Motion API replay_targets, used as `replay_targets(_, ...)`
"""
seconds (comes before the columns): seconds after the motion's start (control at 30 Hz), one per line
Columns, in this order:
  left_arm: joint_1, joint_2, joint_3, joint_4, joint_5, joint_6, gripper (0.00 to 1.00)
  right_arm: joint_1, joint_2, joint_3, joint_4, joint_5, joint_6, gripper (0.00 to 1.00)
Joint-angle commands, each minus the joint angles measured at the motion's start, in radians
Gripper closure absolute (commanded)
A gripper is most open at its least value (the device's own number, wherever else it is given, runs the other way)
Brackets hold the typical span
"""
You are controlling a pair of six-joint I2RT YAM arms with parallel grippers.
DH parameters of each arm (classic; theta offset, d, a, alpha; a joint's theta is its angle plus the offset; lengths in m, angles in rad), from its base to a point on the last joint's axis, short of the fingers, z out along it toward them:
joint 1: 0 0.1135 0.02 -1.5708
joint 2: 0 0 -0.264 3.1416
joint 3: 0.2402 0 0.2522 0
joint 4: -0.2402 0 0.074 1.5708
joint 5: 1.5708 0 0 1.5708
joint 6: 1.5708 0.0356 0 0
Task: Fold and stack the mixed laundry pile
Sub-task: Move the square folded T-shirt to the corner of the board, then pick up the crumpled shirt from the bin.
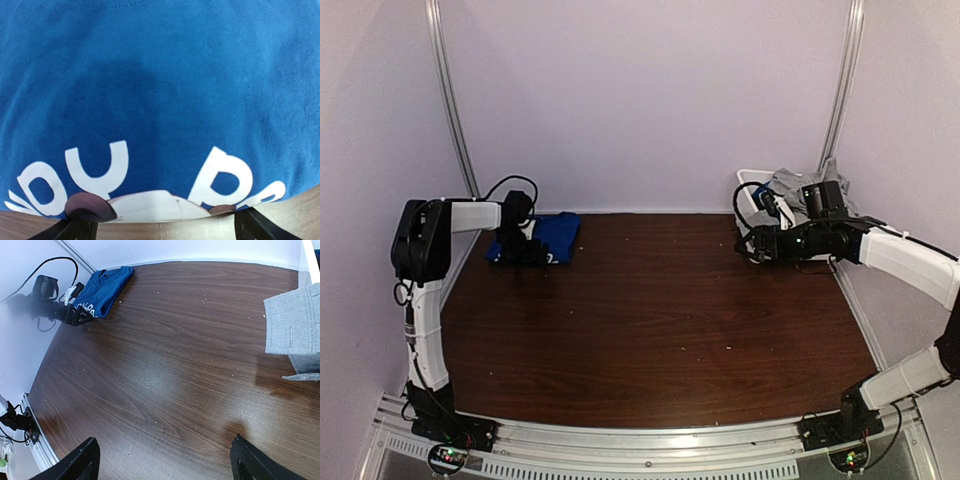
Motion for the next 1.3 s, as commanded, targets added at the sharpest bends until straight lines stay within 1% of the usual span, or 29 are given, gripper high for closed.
replay_targets(0.0,0.009,0.059,0.054,-0.029,0.035,0.026,0.03,-0.009,0.02,0.044,-0.001,0.016,-0.014,0.09)
replay_targets(0.1,0.009,0.035,0.062,-0.027,0.035,0.027,0.02,-0.01,0.022,0.062,-0.006,0.021,-0.017,0.09)
replay_targets(0.17,0.009,-0.018,0.04,-0.007,0.035,0.026,0.02,-0.012,0.027,0.082,-0.013,0.026,-0.021,0.08)
replay_targets(0.2,0.007,-0.051,0.024,0.006,0.068,0.027,0.02,-0.012,0.03,0.093,-0.016,0.034,-0.024,0.08)
replay_targets(0.23,0.005,-0.09,0.005,0.017,0.082,0.032,0.02,-0.013,0.032,0.106,-0.024,0.043,-0.027,0.08)
replay_targets(0.33,-0.002,-0.225,-0.034,0.022,0.055,0.036,0.02,-0.015,0.039,0.161,-0.058,0.064,-0.042,0.06)
replay_targets(0.43,-0.003,-0.353,-0.06,0.026,0.05,0.021,0.02,-0.023,0.038,0.223,-0.092,0.104,-0.061,0.01)
replay_targets(0.47,-0.003,-0.397,-0.072,0.033,0.051,0.011,0.02,-0.027,0.037,0.247,-0.107,0.127,-0.069,0.0)
replay_targets(0.5,-0.003,-0.448,-0.091,0.047,0.024,-0.004,0.02,-0.035,0.034,0.268,-0.119,0.147,-0.072,0.0)
replay_targets(0.6,-0.003,-0.602,-0.187,0.15,0.02,-0.077,0.02,-0.077,0.014,0.314,-0.14,0.184,-0.078,0.0)
replay_targets(0.63,-0.002,-0.647,-0.226,0.189,0.03,-0.102,0.02,-0.1,0.006,0.325,-0.143,0.195,-0.077,0.0)
replay_targets(0.67,-0.001,-0.683,-0.254,0.212,0.079,-0.11,0.02,-0.125,-0.001,0.332,-0.145,0.213,-0.075,0.0)
replay_targets(0.77,-0.002,-0.732,-0.293,0.221,0.204,-0.113,0.02,-0.216,0.001,0.362,-0.157,0.284,-0.075,0.0)
replay_targets(0.8,-0.005,-0.741,-0.301,0.214,0.221,-0.118,0.02,-0.248,0.013,0.379,-0.161,0.318,-0.076,0.0)
replay_targets(0.9,-0.026,-0.778,-0.347,0.214,0.212,-0.116,0.02,-0.309,0.086,0.445,-0.183,0.457,-0.105,0.0)
replay_targets(0.97,-0.034,-0.806,-0.385,0.222,0.212,-0.104,0.02,-0.315,0.163,0.506,-0.209,0.611,-0.134,0.0)
replay_targets(1.03,-0.038,-0.83,-0.423,0.238,0.224,-0.097,0.02,-0.317,0.248,0.554,-0.231,0.729,-0.159,0.0)
replay_targets(1.1,-0.04,-0.841,-0.445,0.24,0.24,-0.091,0.02,-0.318,0.322,0.585,-0.223,0.806,-0.175,0.0)
replay_targets(1.27,-0.043,-0.835,-0.466,0.235,0.253,-0.09,0.02,-0.323,0.486,0.634,-0.19,0.924,-0.193,0.0)
